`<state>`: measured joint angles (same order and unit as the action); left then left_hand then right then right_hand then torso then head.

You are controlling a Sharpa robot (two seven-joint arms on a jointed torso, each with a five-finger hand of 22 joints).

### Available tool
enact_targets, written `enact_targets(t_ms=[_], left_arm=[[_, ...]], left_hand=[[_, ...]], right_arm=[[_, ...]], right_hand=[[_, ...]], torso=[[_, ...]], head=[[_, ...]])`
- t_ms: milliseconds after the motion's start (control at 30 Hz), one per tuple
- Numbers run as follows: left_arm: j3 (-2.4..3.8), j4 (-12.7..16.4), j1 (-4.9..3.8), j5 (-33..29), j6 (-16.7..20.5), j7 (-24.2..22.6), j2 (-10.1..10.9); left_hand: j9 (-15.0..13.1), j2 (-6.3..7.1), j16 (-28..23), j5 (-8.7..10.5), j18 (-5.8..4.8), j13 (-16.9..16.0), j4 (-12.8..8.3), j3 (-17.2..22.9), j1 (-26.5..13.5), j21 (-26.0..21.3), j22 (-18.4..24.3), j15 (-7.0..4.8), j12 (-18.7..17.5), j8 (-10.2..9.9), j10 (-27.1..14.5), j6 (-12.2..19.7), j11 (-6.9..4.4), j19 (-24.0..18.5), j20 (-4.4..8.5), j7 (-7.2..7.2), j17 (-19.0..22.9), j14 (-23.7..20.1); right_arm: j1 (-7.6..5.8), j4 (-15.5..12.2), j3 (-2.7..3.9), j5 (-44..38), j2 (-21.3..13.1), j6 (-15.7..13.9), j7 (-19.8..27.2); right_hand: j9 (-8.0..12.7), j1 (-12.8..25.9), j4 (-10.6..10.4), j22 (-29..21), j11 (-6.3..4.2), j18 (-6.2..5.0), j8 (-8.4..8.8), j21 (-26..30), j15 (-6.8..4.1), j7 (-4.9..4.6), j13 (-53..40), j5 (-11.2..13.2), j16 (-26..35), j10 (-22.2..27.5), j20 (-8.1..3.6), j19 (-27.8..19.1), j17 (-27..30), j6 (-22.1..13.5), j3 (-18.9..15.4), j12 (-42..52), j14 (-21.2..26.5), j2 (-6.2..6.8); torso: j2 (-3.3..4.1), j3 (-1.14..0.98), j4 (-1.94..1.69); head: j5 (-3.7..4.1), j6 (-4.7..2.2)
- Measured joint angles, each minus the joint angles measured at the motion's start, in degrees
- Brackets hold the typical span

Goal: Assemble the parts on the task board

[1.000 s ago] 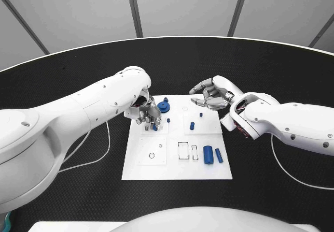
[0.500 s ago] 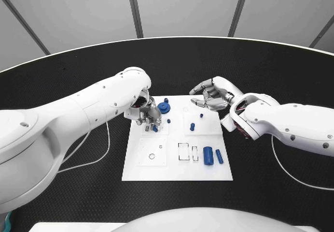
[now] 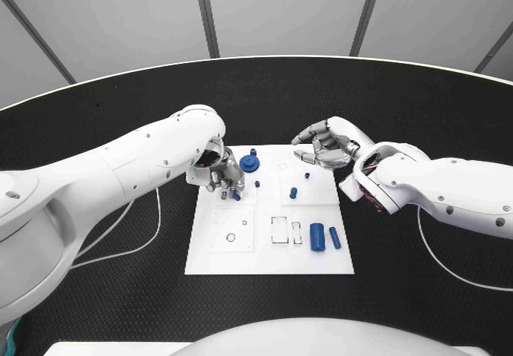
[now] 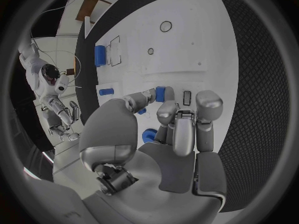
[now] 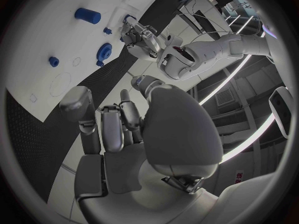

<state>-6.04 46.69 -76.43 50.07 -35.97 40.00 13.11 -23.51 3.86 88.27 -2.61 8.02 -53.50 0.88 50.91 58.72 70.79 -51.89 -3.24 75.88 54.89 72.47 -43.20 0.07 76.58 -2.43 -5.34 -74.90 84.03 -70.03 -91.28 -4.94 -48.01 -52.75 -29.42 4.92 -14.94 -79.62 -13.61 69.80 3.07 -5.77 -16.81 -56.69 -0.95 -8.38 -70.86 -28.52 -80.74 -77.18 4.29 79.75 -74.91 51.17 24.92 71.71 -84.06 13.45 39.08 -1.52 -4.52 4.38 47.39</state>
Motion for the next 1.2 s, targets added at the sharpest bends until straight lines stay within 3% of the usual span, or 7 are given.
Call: enact_targets(t_ms=[100, 600, 1200], left_arm=[[0.01, 2.04, -0.03, -0.88, 0.97, 0.01, 1.45], [0.05, 10.65, -0.41, -5.29, 4.32, 0.0, 7.54], [0.1, 15.09, -1.32, -5.65, 8.1, 0.0, 11.14]], left_hand=[[-0.07, 0.0, 0.0, 0.01, 0.0, -0.06, 0.0, 0.0, 0.0, 0.0, 0.0, 0.0, 0.0, 0.2, -0.13, 0.65, -0.11, 0.0, 0.0, 0.6, 0.0, 0.0], [-0.08, -0.02, 0.0, -0.27, 0.0, -0.55, 0.16, 0.16, -0.01, 0.0, -0.12, 0.0, 0.23, -0.02, 0.11, 0.89, -0.33, 0.19, 0.18, 0.75, 0.0, 0.0], [-0.67, -0.01, 0.0, -0.22, 0.0, -1.48, 0.15, 0.15, 0.0, 0.51, -0.66, -0.42, 0.89, 0.25, 0.95, 0.89, -0.49, 0.41, 0.4, 0.75, 0.0, 0.0]], right_arm=[[0.0, 0.15, 0.0, 0.0, -0.01, 0.06, 0.05], [0.17, 0.83, -0.01, 0.0, 0.16, 0.29, 0.24], [0.44, 0.94, -0.01, 0.0, -0.03, 0.15, 0.32]], right_hand=[[0.0, 0.0, 0.0, 0.0, 0.0, 0.0, 0.0, 0.0, 0.0, 0.0, 0.0, 0.0, 0.0, 0.0, 0.0, 0.0, 0.0, 0.0, 0.0, 0.0, 0.0, 0.0], [0.0, 0.0, 0.0, -0.01, 0.0, 0.0, 0.0, 0.0, 0.0, 0.0, 0.0, 0.0, 0.0, 0.0, 0.0, 0.0, 0.0, 0.0, 0.0, 0.0, 0.0, 0.0], [0.04, 0.0, 0.0, -0.01, 0.0, 0.0, 0.0, 0.0, 0.0, 0.0, 0.0, 0.0, 0.0, 0.0, 0.0, 0.0, -0.03, 0.0, 0.0, 0.0, 0.0, 0.0]], torso=[[-0.04, 0.03, 0.0], [0.0, 0.01, 0.06], [0.13, -0.12, 0.1]], head=[[0.0, -0.12], [-0.45, -0.93], [-0.57, -1.36]])
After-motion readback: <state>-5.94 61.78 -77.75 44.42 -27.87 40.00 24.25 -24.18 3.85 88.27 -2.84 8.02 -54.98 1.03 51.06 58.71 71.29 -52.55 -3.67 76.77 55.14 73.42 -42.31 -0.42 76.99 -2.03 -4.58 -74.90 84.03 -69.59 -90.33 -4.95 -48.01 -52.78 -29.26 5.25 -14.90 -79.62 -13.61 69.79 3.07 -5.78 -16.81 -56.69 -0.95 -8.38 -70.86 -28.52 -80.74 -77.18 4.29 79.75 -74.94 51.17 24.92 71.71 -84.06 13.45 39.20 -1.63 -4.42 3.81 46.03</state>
